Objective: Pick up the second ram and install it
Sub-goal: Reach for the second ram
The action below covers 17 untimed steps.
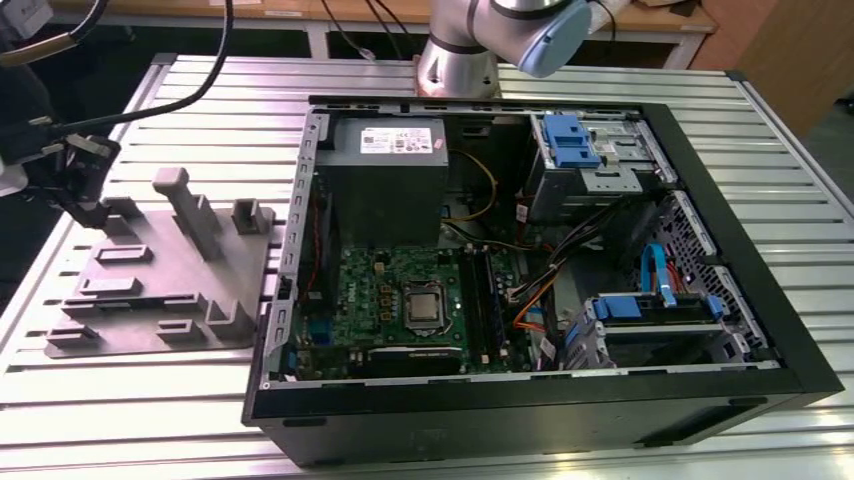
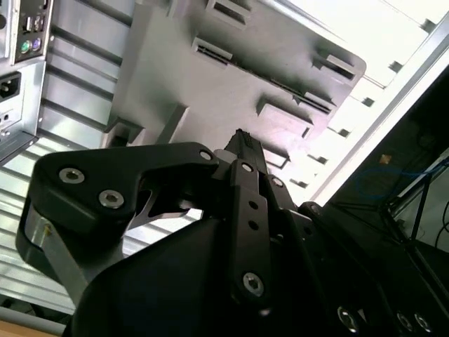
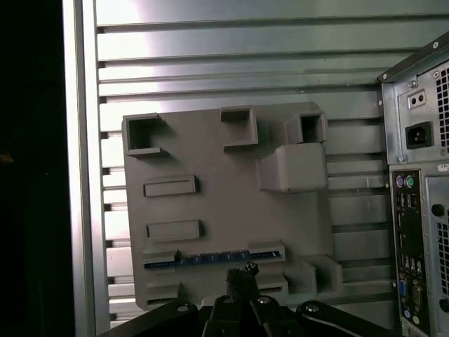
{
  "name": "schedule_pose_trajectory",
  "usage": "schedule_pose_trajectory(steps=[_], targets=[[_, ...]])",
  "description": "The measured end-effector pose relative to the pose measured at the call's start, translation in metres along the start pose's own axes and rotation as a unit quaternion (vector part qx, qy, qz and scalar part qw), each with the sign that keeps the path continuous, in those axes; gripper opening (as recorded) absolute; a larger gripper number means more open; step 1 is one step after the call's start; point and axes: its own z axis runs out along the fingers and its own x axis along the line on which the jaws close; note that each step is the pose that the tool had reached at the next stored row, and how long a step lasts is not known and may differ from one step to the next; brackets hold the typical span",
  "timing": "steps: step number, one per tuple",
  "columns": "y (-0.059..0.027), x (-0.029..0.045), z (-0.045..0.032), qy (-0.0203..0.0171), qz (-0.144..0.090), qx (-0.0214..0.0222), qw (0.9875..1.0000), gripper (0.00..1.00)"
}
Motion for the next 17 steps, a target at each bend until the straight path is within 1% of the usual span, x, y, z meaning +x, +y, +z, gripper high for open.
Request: schedule_pose_trajectory(steps=[3, 6, 13, 15, 17], targets=[[-0.0023, 0.0053, 0.0045, 0.0, 0.0, 0.0, 1.0, 0.1], [-0.0034, 0.0082, 0.0096, -0.0001, 0.0, -0.0001, 1.0, 0.1], [-0.0034, 0.0098, 0.0207, 0.0, 0.0, 0.0003, 1.0, 0.1], [-0.0033, 0.0098, 0.0225, 0.0, 0.0, 0.0003, 1.0, 0.1], [-0.0033, 0.0098, 0.0226, 0.0001, 0.001, 0.0004, 1.0, 0.1]])
